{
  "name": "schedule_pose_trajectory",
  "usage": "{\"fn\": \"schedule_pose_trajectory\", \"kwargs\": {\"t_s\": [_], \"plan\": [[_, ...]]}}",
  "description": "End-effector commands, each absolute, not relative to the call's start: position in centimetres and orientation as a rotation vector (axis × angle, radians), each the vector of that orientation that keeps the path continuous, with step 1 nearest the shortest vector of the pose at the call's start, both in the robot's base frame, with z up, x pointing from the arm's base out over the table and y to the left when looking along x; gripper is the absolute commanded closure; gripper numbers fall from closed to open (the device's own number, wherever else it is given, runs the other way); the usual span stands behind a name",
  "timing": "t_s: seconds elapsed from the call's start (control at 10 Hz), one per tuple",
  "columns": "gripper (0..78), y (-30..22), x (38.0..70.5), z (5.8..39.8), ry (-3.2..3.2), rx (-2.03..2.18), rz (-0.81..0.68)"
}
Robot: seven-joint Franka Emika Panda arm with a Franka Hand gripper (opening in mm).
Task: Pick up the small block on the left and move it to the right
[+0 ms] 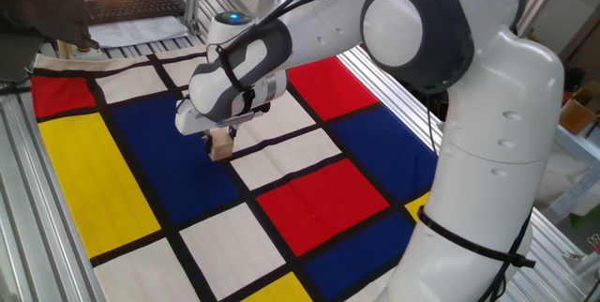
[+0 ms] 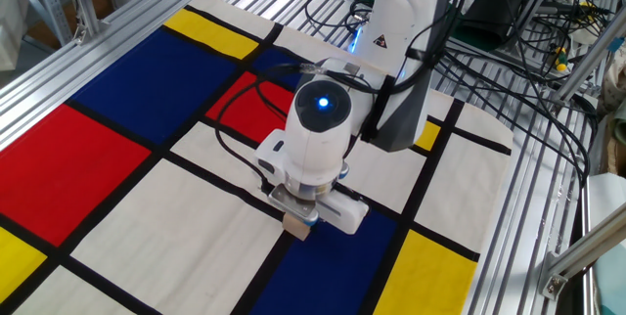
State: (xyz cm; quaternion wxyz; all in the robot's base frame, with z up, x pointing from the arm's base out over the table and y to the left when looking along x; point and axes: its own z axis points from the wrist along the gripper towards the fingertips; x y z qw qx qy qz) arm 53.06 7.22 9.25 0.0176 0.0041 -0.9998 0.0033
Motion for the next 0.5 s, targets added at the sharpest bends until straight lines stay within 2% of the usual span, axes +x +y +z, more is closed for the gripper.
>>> {"fn": "schedule_pose_trajectory", "kwargs": {"t_s": [0.1, 0.5], "plan": [[76.4, 7.28, 53.26, 9.07, -3.109, 0.031, 0.011], [76.4, 7.3, 53.29, 8.88, -3.095, 0.064, 0.013]]}}
